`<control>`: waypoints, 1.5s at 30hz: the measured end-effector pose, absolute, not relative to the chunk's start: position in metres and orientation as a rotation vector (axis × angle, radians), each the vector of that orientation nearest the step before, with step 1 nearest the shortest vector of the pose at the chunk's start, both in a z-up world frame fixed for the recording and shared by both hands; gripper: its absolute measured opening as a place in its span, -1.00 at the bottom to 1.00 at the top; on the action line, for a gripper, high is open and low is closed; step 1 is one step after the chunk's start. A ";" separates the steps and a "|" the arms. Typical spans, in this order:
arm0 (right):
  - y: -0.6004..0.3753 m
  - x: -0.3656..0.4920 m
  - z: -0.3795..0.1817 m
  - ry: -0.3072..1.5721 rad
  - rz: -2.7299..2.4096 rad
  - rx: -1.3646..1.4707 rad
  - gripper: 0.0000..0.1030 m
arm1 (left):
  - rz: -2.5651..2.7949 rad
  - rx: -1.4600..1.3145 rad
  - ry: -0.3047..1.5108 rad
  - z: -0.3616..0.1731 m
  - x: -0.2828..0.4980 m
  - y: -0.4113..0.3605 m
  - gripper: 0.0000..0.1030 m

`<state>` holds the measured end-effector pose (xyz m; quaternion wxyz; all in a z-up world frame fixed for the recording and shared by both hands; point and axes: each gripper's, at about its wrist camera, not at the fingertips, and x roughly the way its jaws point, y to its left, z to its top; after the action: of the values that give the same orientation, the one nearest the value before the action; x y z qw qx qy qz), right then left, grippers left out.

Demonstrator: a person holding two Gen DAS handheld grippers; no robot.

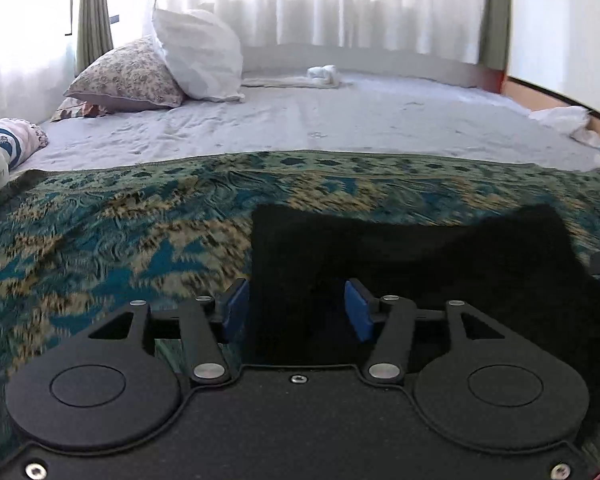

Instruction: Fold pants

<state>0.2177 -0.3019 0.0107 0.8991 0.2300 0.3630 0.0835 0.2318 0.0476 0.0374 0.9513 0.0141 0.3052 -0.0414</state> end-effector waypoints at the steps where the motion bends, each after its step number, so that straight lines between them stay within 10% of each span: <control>1: -0.300 0.210 0.010 0.756 0.168 0.458 0.52 | -0.096 0.034 0.615 0.038 0.219 0.045 0.03; 5: -0.286 0.180 0.014 0.724 0.110 0.369 -0.09 | -0.097 0.103 0.585 0.033 0.179 0.030 0.03; 13: -0.261 0.164 0.027 0.620 0.074 0.285 0.31 | -0.090 0.157 0.608 0.006 0.146 0.016 0.04; 16: -0.255 0.168 0.014 0.705 0.018 0.270 -0.43 | -0.090 0.148 0.608 0.007 0.142 0.018 0.04; 36: -0.247 0.128 0.002 0.674 -0.043 0.179 -0.11 | -0.080 0.037 0.642 0.004 0.141 0.044 0.34; 45: -0.220 0.075 0.019 0.613 -0.012 0.083 0.34 | -0.084 -0.026 0.668 0.019 0.098 0.036 0.47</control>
<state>0.0753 -0.2199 0.0190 0.9525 0.0409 0.3018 -0.0059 0.0979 0.0359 0.0195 0.9438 -0.0129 0.3276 -0.0411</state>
